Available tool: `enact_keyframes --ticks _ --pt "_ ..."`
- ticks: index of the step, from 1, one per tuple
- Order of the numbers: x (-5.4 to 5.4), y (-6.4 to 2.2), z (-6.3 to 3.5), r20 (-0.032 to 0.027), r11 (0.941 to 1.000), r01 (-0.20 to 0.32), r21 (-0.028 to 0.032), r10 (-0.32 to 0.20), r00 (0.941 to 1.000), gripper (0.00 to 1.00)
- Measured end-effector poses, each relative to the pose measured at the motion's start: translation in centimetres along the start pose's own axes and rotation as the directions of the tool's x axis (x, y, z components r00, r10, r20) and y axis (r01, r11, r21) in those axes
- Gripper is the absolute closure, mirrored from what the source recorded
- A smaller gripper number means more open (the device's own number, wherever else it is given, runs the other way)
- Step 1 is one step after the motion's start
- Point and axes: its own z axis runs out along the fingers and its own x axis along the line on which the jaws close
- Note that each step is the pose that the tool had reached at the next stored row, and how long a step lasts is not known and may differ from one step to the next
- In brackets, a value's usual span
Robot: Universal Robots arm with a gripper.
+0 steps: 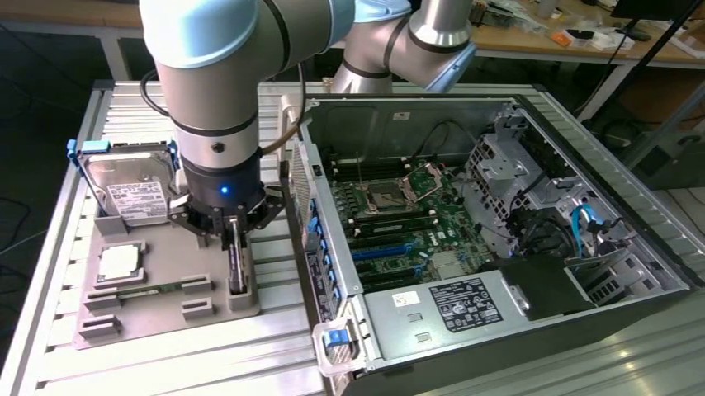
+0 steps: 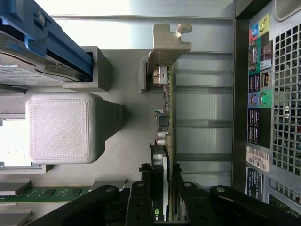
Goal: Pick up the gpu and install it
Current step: 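Pick up the gpu and move the gpu toward the slot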
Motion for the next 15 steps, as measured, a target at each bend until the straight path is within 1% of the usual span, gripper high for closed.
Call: enact_keyframes --ticks 3,13,15 --pt "0.0 0.03 -0.48 0.0001 1.0 0.0 -0.0001 0.0 1.0 0.73" --pt "0.0 0.07 -1.58 0.0 1.0 0.0 0.0 0.0 1.0 0.73" --pt "0.0 0.08 -2.0 0.0001 1.0 0.0 -0.0001 0.0 1.0 0.73"
